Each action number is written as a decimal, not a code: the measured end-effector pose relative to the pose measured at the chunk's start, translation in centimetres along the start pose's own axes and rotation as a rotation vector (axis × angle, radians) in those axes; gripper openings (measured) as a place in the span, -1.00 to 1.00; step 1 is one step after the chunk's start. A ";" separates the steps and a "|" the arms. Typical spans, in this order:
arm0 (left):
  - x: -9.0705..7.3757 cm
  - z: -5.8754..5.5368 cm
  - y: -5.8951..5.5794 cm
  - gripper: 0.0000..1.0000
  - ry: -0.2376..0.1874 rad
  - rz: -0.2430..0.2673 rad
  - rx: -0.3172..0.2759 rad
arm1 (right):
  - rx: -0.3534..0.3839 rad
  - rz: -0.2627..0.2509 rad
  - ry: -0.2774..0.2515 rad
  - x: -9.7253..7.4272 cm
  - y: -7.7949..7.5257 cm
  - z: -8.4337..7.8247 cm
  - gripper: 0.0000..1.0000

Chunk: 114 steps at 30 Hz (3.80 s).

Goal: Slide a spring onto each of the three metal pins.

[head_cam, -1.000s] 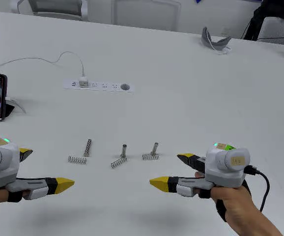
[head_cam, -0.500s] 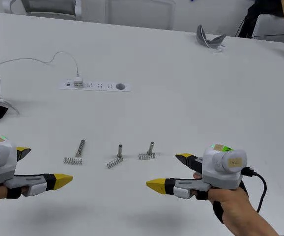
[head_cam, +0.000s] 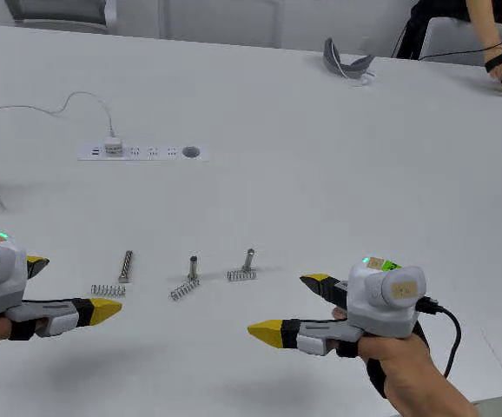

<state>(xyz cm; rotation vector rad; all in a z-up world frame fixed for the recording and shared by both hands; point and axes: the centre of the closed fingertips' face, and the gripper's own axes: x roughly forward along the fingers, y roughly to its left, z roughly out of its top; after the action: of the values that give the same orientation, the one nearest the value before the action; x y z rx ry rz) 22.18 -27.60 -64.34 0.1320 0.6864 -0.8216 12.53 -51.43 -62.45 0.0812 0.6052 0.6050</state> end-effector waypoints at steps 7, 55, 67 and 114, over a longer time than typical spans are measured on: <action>1.1 0.4 0.3 0.79 0.009 -0.007 -0.001 | 0.006 -0.005 -0.001 -0.3 -0.2 -0.1 0.71; 9.0 0.7 2.9 0.17 0.117 -0.011 -0.073 | 0.042 -0.039 0.015 -1.4 -1.1 -1.3 0.66; 11.4 -0.1 3.2 -0.16 0.135 -0.005 -0.114 | 0.042 -0.034 0.027 -1.2 -1.2 -1.4 0.66; 11.8 0.9 4.2 -0.85 0.195 0.119 0.137 | 0.047 -0.023 0.057 -1.0 -1.2 -1.8 0.63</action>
<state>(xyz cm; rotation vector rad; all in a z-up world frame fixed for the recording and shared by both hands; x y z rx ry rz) 31.26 -32.47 -71.47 0.3779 0.7976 -0.7466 11.52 -53.17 -63.77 0.1015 0.6748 0.5728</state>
